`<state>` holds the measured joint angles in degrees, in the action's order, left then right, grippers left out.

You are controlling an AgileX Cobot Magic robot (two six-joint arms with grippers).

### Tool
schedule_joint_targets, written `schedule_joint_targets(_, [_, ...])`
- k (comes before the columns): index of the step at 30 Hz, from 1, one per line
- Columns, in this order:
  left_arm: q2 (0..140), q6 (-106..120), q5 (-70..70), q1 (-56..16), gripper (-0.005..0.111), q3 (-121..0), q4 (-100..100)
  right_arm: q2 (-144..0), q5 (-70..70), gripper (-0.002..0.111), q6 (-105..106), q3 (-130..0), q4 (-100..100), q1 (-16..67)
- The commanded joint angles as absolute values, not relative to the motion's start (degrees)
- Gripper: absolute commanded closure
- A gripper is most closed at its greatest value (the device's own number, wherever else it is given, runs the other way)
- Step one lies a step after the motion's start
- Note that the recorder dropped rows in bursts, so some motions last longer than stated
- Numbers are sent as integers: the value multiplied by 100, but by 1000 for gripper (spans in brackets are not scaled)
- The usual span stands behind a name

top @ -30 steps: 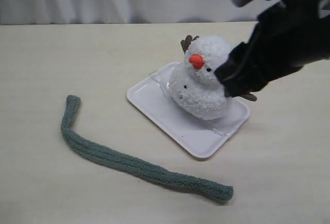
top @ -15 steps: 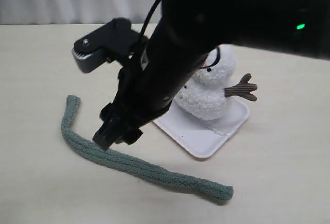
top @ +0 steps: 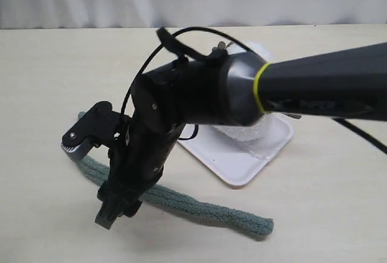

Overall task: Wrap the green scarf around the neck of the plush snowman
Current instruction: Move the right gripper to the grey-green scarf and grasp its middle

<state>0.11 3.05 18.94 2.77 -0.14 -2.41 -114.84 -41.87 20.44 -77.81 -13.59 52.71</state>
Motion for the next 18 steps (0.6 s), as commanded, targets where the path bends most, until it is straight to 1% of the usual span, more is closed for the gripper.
schedule_joint_targets(1, [0, 291, 1850, 299, 107, 0, -251, -11781, -3676, 43, 1899, -7867, -944, 5344])
schedule_joint_targets(6, [0, 291, 1850, 299, 107, 0, -251, -11982, -3404, 43, 1515, -7867, -352, 5344])
schedule_joint_targets(15, [0, 291, 1850, 299, 107, 0, -251, -12187, -3430, 43, 1515, -7867, -352, 5344])
schedule_joint_targets(18, [0, 291, 1850, 299, 107, 0, -251, -12239, -3430, 47, 1540, -7867, -302, 5344])
